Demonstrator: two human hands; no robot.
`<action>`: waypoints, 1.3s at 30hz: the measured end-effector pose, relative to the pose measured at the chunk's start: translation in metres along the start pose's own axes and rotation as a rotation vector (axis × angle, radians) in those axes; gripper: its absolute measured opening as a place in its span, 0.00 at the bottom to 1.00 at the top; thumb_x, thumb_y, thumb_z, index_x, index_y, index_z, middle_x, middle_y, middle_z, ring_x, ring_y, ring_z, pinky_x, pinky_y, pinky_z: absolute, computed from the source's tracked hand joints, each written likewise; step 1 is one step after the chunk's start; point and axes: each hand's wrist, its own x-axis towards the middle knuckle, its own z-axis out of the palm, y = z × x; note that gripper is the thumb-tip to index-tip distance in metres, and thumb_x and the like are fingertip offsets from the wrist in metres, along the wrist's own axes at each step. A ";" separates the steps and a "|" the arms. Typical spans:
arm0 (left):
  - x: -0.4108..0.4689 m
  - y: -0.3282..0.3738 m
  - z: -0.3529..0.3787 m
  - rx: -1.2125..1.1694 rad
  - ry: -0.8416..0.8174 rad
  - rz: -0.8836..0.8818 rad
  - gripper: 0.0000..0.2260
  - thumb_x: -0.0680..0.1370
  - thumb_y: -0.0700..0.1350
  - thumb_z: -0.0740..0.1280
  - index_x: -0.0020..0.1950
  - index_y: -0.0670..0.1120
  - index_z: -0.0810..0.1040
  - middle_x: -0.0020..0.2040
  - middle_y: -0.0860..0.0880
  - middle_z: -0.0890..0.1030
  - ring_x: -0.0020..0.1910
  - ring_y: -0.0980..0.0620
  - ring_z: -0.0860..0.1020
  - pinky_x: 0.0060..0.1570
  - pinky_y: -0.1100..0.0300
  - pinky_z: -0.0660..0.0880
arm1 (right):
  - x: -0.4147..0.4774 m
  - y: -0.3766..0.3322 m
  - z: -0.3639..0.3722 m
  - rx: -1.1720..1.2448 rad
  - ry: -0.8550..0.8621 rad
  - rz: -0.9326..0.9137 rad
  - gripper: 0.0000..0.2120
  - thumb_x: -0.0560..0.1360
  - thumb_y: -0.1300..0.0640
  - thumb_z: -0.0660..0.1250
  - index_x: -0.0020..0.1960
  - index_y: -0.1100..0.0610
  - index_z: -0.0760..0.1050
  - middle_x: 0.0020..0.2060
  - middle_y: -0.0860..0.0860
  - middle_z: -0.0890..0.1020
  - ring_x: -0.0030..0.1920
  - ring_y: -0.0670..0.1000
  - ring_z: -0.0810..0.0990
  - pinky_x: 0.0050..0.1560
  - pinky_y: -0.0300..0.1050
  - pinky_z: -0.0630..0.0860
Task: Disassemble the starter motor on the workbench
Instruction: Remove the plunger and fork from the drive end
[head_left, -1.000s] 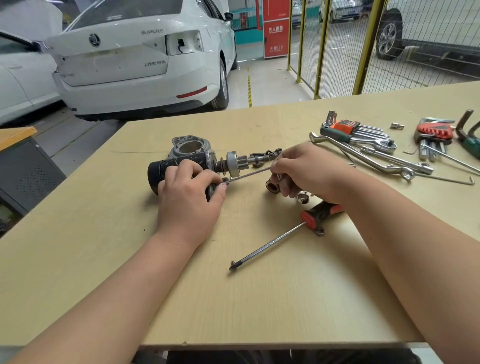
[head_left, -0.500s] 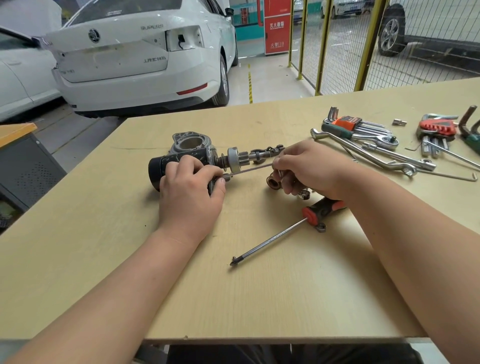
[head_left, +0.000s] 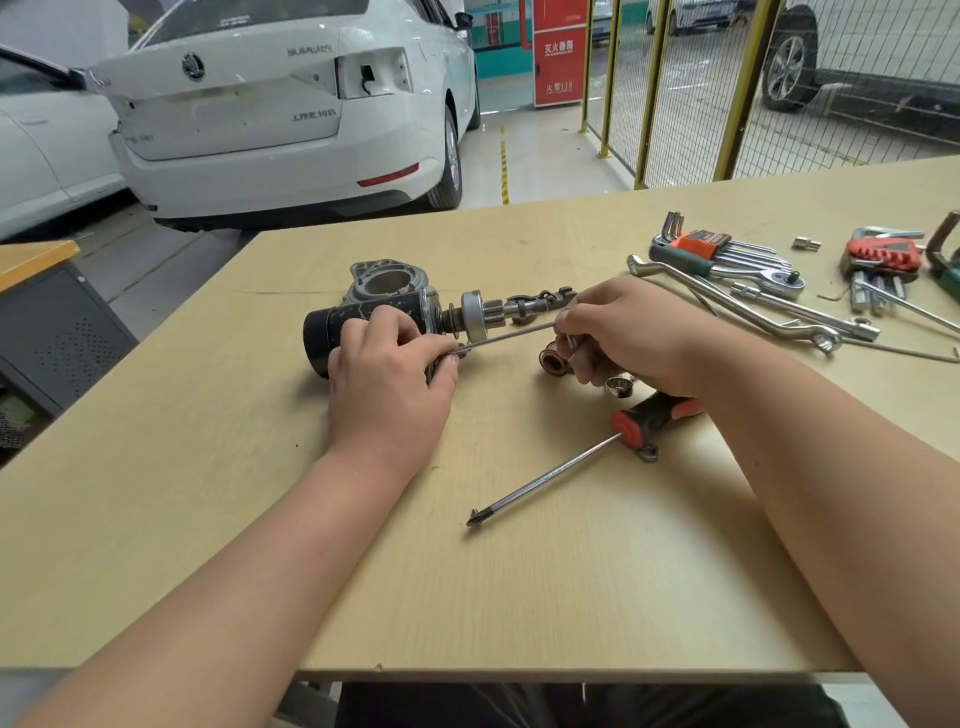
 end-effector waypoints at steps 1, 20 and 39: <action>0.000 0.000 0.000 0.000 0.001 0.000 0.07 0.74 0.44 0.72 0.50 0.48 0.85 0.45 0.46 0.74 0.49 0.41 0.70 0.50 0.53 0.64 | 0.000 0.000 0.000 -0.002 -0.002 0.002 0.11 0.76 0.62 0.60 0.39 0.65 0.75 0.23 0.54 0.78 0.23 0.49 0.75 0.25 0.38 0.72; 0.001 -0.004 -0.002 -0.131 -0.006 0.011 0.06 0.74 0.41 0.72 0.50 0.46 0.84 0.45 0.53 0.70 0.50 0.46 0.68 0.52 0.52 0.66 | 0.003 -0.007 0.013 -0.490 -0.041 -0.155 0.14 0.78 0.51 0.60 0.36 0.51 0.78 0.30 0.47 0.78 0.25 0.45 0.72 0.26 0.35 0.68; 0.002 -0.006 -0.003 -0.191 -0.012 -0.018 0.08 0.73 0.41 0.73 0.50 0.46 0.81 0.47 0.52 0.70 0.50 0.47 0.68 0.54 0.49 0.69 | 0.001 0.000 0.009 -0.253 -0.087 -0.103 0.15 0.79 0.52 0.60 0.35 0.54 0.75 0.21 0.45 0.66 0.23 0.49 0.65 0.24 0.37 0.61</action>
